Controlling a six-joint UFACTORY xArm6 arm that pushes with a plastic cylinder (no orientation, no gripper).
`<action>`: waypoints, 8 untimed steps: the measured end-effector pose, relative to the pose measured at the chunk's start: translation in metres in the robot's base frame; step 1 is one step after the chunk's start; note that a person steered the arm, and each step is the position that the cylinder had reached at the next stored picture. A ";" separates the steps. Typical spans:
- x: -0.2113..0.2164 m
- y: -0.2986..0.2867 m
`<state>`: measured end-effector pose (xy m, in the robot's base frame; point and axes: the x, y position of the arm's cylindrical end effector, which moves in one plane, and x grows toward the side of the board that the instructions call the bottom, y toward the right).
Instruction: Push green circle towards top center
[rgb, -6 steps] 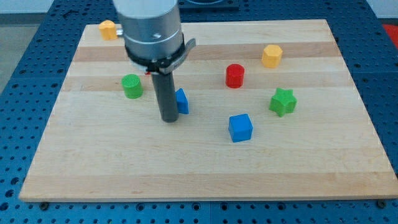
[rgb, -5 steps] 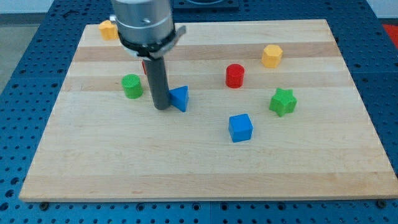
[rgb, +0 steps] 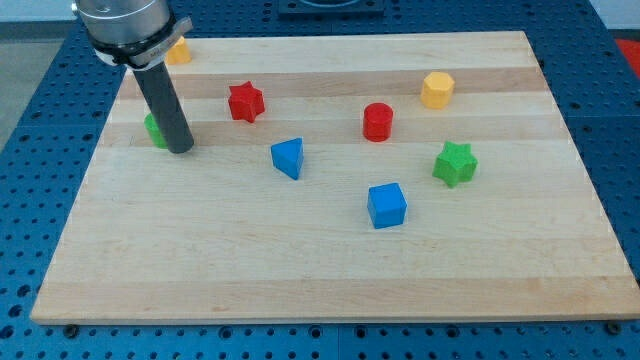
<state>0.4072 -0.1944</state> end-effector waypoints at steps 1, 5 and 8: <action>-0.004 -0.007; -0.009 -0.039; -0.037 -0.057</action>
<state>0.3701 -0.2510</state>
